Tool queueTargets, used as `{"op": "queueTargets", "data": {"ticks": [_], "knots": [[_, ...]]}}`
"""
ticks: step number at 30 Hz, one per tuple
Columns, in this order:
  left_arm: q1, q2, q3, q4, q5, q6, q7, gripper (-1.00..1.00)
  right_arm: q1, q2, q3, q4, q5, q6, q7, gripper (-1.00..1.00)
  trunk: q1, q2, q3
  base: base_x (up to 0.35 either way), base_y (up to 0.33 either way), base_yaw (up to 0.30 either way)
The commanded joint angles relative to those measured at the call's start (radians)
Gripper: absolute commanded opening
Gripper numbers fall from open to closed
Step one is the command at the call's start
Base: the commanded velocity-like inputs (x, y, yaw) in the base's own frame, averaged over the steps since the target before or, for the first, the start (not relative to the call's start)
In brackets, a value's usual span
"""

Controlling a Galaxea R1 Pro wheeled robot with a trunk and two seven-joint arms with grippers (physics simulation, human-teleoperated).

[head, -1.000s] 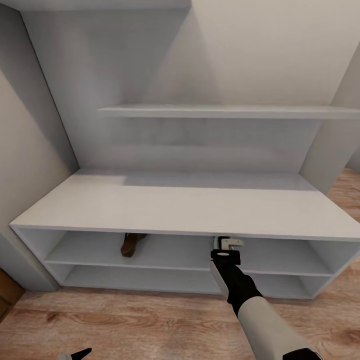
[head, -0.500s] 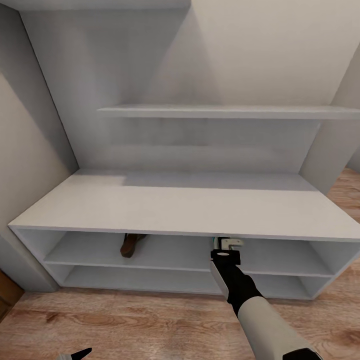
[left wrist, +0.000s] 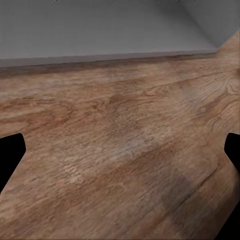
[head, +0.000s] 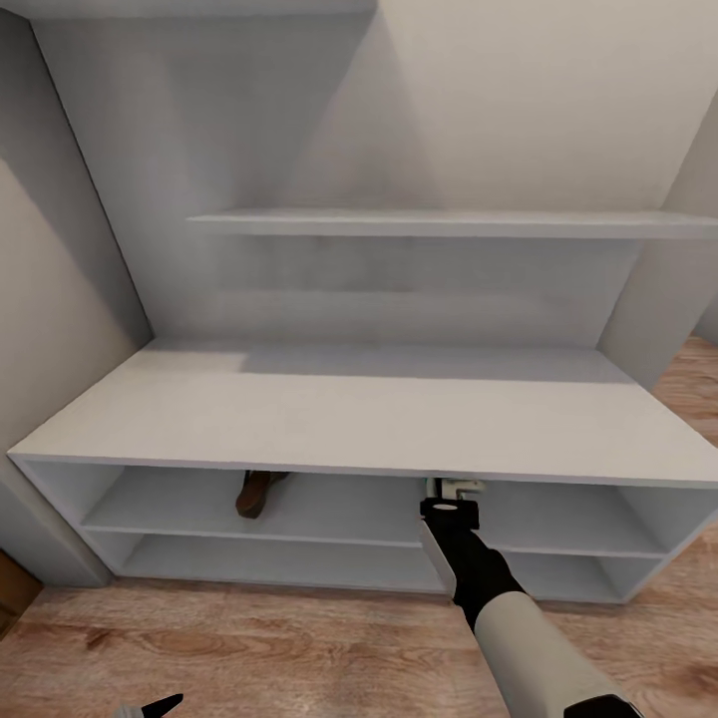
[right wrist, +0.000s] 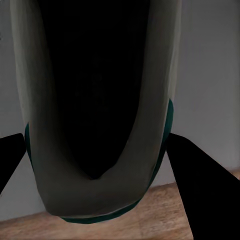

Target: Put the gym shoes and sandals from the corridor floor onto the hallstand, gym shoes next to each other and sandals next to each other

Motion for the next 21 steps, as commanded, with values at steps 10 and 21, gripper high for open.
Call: {"op": "queueTargets", "data": {"ticks": [10,21], "knots": [[-0.001,0.000,0.004,0.000,-0.003,-0.004,-0.004,1.00,-0.001,0.000,0.005,-0.002,0.009,0.005,-0.010,-1.00,0.000,0.000,-0.001,0.014,-0.009,0.000],[-0.001,0.000,0.004,0.000,-0.003,-0.004,-0.004,1.00,-0.001,0.000,0.005,-0.002,0.009,0.005,-0.010,-1.00,0.000,0.000,-0.001,0.126,0.000,0.000]]}}
